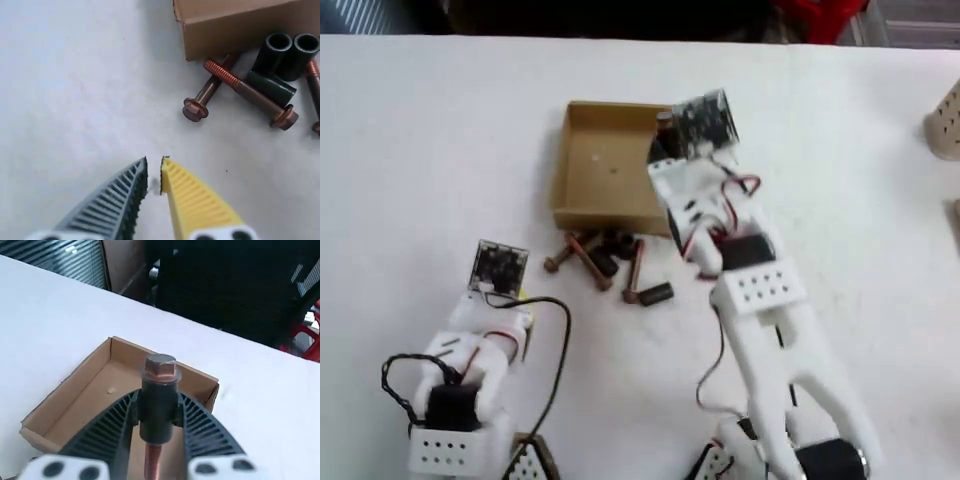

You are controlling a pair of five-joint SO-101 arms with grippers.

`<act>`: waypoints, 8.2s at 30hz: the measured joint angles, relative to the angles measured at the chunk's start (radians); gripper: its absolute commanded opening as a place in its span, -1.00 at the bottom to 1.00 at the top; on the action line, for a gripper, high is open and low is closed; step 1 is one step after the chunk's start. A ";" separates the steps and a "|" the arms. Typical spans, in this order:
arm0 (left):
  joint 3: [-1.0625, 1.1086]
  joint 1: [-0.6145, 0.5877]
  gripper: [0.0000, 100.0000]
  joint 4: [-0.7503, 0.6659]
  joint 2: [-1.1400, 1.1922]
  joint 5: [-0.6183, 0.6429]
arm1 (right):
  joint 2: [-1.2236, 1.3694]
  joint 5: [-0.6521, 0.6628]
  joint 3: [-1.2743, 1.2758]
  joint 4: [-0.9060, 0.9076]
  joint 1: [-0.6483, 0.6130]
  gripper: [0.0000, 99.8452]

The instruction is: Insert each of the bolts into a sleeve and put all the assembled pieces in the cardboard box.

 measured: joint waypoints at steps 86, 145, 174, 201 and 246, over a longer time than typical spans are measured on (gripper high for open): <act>0.000 0.000 -0.84 0.014 0.000 -0.117 | -0.161 0.856 0.106 1.039 -0.153 -0.71; 0.000 -0.002 -0.84 0.035 0.000 -0.253 | 0.509 0.916 -0.098 0.643 -0.167 -0.97; 0.000 0.057 -0.84 -0.140 0.000 0.296 | -0.287 0.146 0.485 0.641 0.519 -0.97; -0.621 0.414 -0.84 -0.399 0.910 0.414 | -0.301 0.146 0.502 0.608 0.531 -0.97; -1.346 0.549 -0.80 -0.361 2.139 0.617 | -0.301 0.219 0.526 0.608 0.531 -0.97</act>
